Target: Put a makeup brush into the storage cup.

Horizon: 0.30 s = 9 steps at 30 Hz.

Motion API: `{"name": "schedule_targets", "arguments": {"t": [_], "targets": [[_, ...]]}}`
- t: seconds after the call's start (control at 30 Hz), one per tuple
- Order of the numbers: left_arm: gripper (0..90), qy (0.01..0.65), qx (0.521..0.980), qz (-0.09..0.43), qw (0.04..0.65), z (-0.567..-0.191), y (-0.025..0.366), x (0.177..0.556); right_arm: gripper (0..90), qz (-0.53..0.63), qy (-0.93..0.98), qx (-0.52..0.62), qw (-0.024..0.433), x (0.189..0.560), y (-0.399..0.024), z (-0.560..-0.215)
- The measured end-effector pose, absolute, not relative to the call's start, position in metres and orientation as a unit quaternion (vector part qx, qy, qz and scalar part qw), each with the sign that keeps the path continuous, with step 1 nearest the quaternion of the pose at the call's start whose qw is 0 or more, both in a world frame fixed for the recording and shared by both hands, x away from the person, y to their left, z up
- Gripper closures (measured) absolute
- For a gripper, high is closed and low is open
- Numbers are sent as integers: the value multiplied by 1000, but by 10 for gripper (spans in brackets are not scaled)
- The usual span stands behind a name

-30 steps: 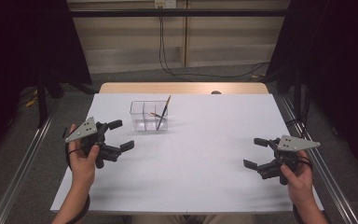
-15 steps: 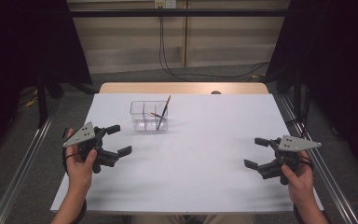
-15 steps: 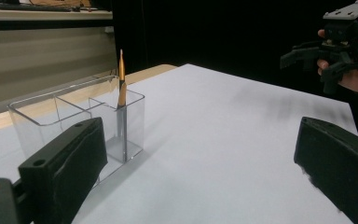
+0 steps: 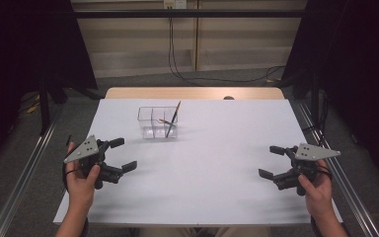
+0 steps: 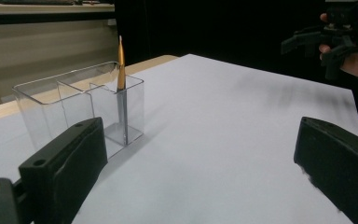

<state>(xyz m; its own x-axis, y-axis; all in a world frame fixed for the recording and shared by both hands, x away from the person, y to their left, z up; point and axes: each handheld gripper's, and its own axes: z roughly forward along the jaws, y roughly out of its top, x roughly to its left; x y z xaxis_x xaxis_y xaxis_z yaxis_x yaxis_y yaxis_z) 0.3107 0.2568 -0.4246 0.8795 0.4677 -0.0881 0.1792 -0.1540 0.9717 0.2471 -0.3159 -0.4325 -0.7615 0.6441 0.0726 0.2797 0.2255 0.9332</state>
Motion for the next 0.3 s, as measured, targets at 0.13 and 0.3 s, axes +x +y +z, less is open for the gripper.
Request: {"name": "schedule_targets", "arguments": {"t": [0.13,0.3], "targets": [[24,213,751,119,614,-424,257,310,48,544,765,300,169,247,-316,-432],[24,215,748,115,617,-424,256,311,47,544,764,302,170,247,-317,-433]]}}
